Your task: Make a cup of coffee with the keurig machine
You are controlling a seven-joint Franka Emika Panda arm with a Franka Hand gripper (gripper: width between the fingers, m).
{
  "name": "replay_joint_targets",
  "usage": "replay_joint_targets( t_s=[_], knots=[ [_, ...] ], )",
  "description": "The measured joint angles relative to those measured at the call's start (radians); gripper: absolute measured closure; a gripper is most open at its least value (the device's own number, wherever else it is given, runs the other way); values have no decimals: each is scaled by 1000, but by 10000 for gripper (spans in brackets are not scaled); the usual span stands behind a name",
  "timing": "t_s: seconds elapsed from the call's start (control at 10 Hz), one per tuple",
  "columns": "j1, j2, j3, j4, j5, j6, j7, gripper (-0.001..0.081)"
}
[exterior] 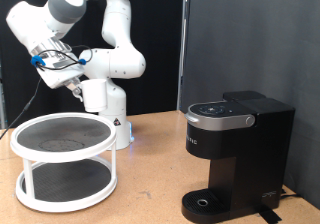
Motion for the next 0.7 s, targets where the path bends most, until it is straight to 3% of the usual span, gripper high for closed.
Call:
replay_joint_targets(
  t_s=[0.4, 0.7],
  knots=[
    [88, 66, 99, 1, 115, 109, 103, 802],
    [148, 129, 163, 7, 202, 210, 126, 802]
  ],
)
